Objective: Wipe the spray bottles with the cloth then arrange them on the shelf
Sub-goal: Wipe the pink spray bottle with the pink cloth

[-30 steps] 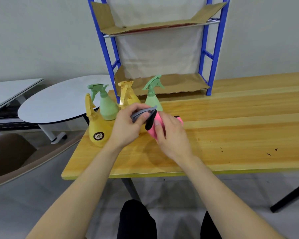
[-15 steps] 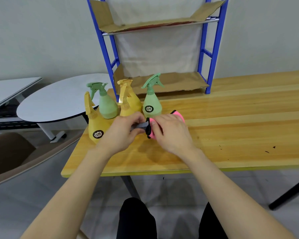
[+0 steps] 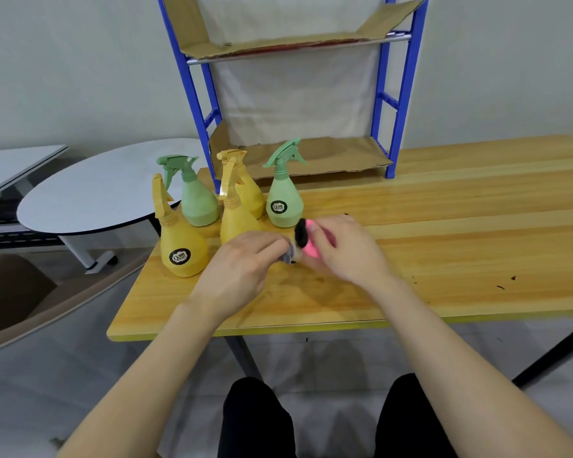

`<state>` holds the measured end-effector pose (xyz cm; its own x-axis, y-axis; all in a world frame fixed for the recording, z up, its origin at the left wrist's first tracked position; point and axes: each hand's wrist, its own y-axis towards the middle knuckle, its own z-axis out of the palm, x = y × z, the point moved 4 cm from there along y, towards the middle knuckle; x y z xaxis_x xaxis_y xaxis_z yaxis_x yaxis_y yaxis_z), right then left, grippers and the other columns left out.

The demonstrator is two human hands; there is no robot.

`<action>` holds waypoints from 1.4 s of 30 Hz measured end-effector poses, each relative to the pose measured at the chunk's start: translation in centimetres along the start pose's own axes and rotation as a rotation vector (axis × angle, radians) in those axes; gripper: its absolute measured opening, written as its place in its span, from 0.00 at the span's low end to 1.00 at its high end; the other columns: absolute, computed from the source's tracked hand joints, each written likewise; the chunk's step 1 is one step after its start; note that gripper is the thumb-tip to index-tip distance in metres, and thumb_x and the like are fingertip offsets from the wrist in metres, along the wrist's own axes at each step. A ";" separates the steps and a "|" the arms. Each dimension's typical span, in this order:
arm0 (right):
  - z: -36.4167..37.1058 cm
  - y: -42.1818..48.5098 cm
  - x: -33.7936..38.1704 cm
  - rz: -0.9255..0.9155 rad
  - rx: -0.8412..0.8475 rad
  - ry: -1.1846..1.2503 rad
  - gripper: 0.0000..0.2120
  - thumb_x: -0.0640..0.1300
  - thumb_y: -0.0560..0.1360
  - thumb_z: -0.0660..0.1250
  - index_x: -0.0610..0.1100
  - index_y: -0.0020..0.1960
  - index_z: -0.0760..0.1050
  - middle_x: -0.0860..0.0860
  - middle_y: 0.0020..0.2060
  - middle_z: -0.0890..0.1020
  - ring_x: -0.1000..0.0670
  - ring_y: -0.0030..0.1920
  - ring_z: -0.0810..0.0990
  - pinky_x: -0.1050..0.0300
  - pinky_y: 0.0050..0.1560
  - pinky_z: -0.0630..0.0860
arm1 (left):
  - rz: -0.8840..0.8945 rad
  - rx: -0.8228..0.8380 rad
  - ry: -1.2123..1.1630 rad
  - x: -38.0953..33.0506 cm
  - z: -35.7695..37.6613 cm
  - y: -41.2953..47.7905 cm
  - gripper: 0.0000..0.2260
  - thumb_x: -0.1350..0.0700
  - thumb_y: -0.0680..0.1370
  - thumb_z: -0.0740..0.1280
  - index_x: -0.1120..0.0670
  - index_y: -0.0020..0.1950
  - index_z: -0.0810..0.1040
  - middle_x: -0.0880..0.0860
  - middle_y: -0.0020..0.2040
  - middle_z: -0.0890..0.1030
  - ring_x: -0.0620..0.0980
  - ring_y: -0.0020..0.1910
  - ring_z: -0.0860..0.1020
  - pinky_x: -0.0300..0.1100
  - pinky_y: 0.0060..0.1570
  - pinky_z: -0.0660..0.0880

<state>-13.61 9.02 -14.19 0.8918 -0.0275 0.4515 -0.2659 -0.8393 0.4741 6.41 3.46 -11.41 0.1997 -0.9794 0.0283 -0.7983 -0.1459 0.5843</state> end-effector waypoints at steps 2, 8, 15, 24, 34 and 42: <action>-0.1 0.0 -2.4 0.173 -0.012 0.133 0.18 0.55 0.88 0.54 0.55 0.49 0.79 0.56 0.41 0.83 0.50 0.45 0.79 0.54 0.41 0.68 | -0.060 0.006 -0.002 0.0 0.2 -0.1 0.05 0.65 0.82 0.69 0.58 0.57 0.79 0.53 0.52 0.83 0.57 0.48 0.80 0.50 0.44 0.77; 0.7 -0.2 -3.0 0.308 -0.095 0.240 0.19 0.56 0.88 0.55 0.50 0.50 0.81 0.53 0.40 0.83 0.46 0.44 0.79 0.52 0.40 0.67 | -0.310 0.073 -0.156 0.8 1.1 0.6 0.17 0.50 0.83 0.72 0.51 0.70 0.76 0.49 0.52 0.83 0.49 0.46 0.81 0.44 0.44 0.78; 0.9 -1.4 -3.5 0.434 -0.186 0.375 0.20 0.55 0.89 0.52 0.49 0.56 0.82 0.51 0.48 0.83 0.48 0.51 0.79 0.53 0.46 0.68 | -0.616 0.066 -0.323 1.6 1.7 1.8 0.06 0.53 0.81 0.74 0.51 0.57 0.83 0.42 0.45 0.83 0.43 0.42 0.80 0.28 0.40 0.71; 0.8 -2.7 -2.0 0.159 -0.105 0.059 0.24 0.58 0.87 0.50 0.49 0.76 0.72 0.52 0.70 0.77 0.49 0.70 0.72 0.46 0.72 0.71 | -0.895 0.142 -0.498 2.8 2.9 1.6 0.09 0.47 0.83 0.71 0.52 0.51 0.84 0.50 0.38 0.88 0.51 0.41 0.85 0.47 0.44 0.79; 0.6 -0.3 -1.6 0.201 -0.176 0.129 0.12 0.52 0.88 0.57 0.49 0.60 0.77 0.52 0.54 0.81 0.47 0.57 0.78 0.47 0.59 0.74 | -0.798 0.071 -0.419 2.5 2.8 2.6 0.07 0.48 0.81 0.74 0.50 0.53 0.83 0.50 0.40 0.86 0.51 0.42 0.85 0.47 0.43 0.81; 0.6 -2.3 -2.9 0.148 -0.203 0.199 0.14 0.53 0.87 0.59 0.50 0.69 0.73 0.53 0.63 0.80 0.50 0.64 0.77 0.48 0.62 0.74 | -1.031 0.114 -0.628 3.2 3.8 1.9 0.10 0.48 0.83 0.72 0.54 0.51 0.86 0.50 0.38 0.88 0.44 0.31 0.80 0.38 0.30 0.72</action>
<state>-15.39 10.74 -17.09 0.7544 -0.0176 0.6562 -0.4728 -0.7080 0.5246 3.37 -0.48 -13.30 0.4859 -0.2888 -0.8249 -0.4786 -0.8777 0.0253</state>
